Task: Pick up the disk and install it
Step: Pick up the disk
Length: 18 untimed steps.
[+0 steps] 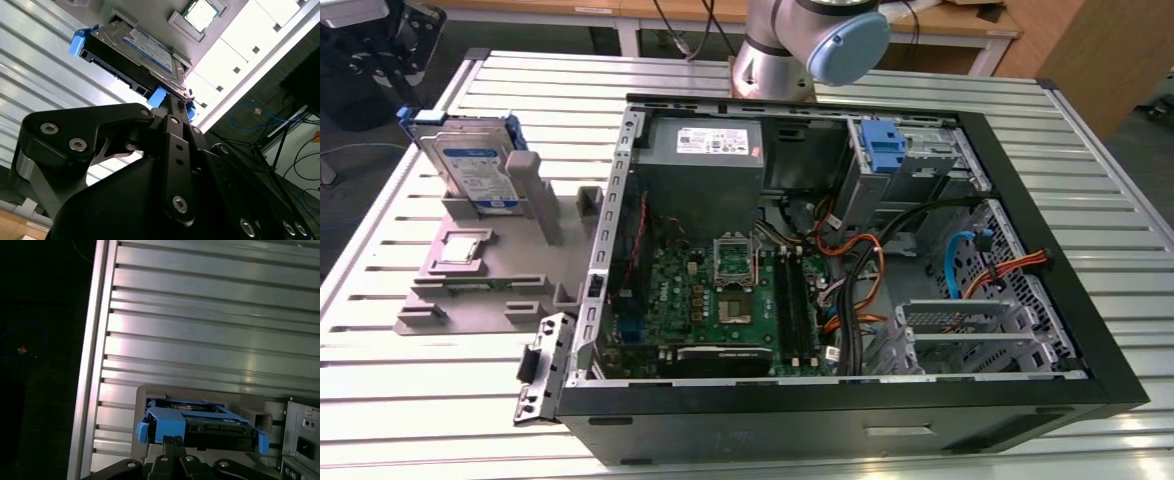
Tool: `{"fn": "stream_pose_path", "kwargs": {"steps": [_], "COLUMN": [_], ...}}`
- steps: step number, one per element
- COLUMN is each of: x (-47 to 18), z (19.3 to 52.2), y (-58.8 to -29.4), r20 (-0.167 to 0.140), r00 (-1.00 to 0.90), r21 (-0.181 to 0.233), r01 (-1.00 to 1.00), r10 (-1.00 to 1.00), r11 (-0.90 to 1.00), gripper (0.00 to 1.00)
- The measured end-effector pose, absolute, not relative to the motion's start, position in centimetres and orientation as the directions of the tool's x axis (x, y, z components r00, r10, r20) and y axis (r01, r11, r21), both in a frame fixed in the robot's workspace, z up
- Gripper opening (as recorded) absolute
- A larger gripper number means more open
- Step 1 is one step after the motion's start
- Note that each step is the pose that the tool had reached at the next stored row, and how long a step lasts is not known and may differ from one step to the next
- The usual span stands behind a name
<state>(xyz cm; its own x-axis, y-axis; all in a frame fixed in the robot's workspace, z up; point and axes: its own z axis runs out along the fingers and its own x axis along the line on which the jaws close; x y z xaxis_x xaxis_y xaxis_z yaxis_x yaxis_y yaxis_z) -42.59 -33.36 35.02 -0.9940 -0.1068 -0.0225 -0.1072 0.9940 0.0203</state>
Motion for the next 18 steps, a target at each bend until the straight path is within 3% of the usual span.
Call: {"fn": "stream_pose_path", "kwargs": {"steps": [18], "x": [-42.59], "z": [35.01], "y": [-33.36], "r20": [-0.022], "r00": [-0.974], "r21": [0.019], "r01": [-0.228], "r10": [-0.227], "r11": [0.974], "gripper": [0.1]}}
